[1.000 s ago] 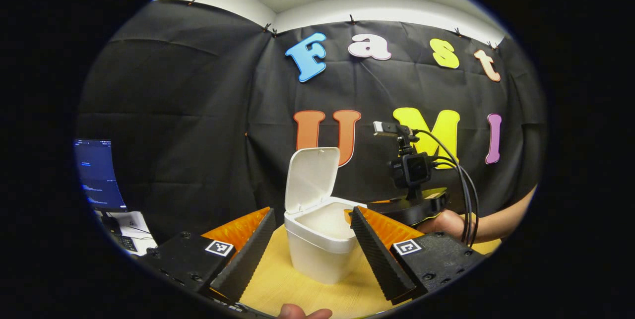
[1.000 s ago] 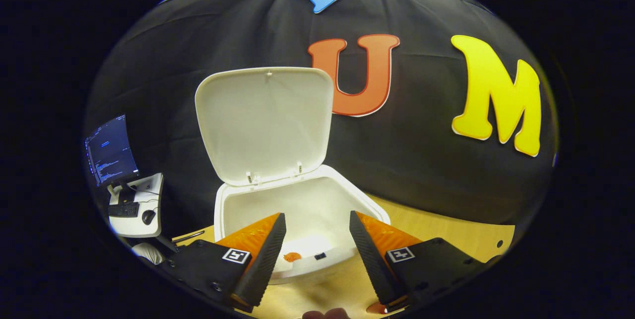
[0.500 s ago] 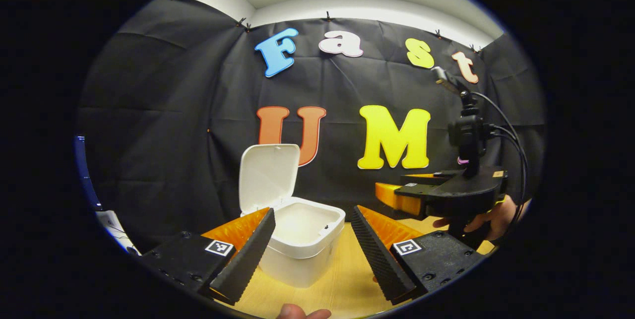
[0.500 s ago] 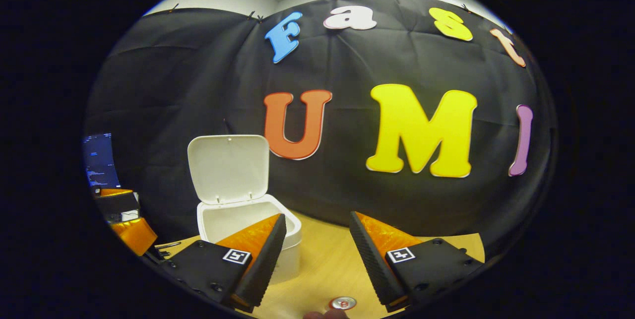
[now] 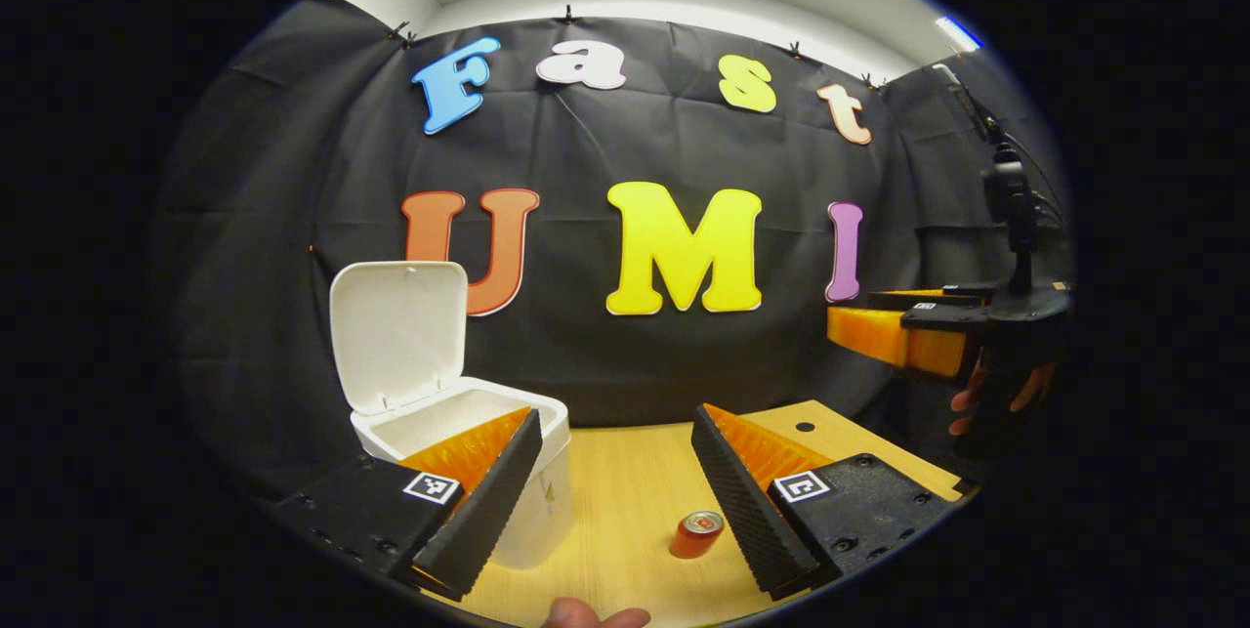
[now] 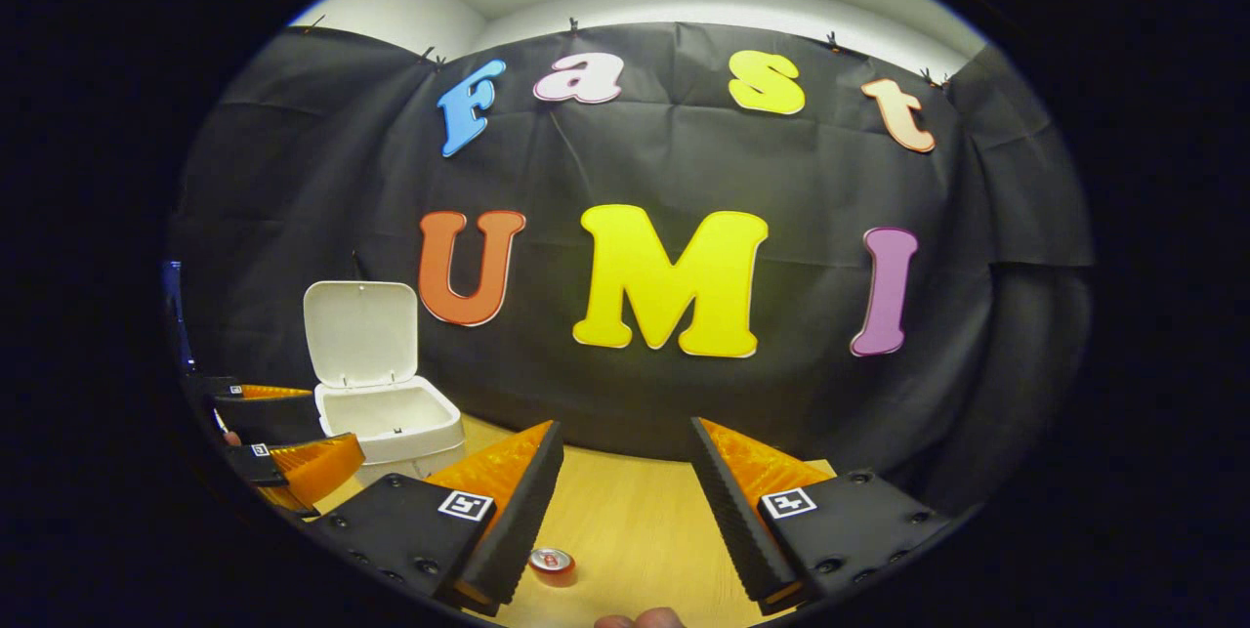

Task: Press the lid of the desktop garbage bin to open it, pick up the crumpled paper on the desktop and throw it into the bin, then pick up the pop can on the desktop and drop it into the bin, and finally close the garbage bin lid.

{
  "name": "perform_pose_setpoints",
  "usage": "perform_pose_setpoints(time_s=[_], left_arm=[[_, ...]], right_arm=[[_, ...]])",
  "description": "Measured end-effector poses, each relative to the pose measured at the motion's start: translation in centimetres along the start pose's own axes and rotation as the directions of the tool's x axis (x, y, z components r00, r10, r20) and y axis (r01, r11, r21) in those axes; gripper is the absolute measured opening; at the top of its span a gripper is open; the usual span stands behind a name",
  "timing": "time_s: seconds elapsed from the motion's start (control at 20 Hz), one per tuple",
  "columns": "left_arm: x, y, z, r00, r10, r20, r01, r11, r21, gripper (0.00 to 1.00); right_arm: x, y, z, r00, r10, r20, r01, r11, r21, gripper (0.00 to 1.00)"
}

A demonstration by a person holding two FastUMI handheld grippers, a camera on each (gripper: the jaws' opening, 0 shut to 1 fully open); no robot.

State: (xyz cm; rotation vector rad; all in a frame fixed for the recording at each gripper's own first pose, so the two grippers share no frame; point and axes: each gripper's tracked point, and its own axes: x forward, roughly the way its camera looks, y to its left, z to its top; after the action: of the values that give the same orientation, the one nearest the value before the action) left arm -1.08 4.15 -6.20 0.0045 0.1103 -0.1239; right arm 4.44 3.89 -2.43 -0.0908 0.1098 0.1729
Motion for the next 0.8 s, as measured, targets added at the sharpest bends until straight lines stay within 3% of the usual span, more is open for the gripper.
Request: perform_pose_setpoints(time_s=[0.3,0.6,0.75,0.8], left_arm=[[1.1,-3.7,-5.1,0.996,-0.077,-0.037,0.077,0.997,0.024,1.00],[2.8,-6.6,-14.8,0.977,-0.116,-0.177,0.121,0.992,0.021,1.00],[4.3,-7.7,-19.8,0.964,-0.124,-0.234,0.129,0.992,0.003,1.00],[4.7,-8.0,-21.3,0.959,-0.124,-0.254,0.128,0.992,0.001,0.94]], right_arm=[[-4.3,-6.0,-1.1,0.993,-0.118,0.025,0.117,0.992,0.035,0.84],[-7.6,-11.0,-6.0,0.971,-0.236,-0.046,0.237,0.971,0.016,0.86],[-9.1,-12.1,-9.5,0.959,-0.257,-0.121,0.261,0.965,0.021,0.86],[-9.5,-12.3,-10.6,0.955,-0.256,-0.148,0.260,0.966,0.010,0.86]])
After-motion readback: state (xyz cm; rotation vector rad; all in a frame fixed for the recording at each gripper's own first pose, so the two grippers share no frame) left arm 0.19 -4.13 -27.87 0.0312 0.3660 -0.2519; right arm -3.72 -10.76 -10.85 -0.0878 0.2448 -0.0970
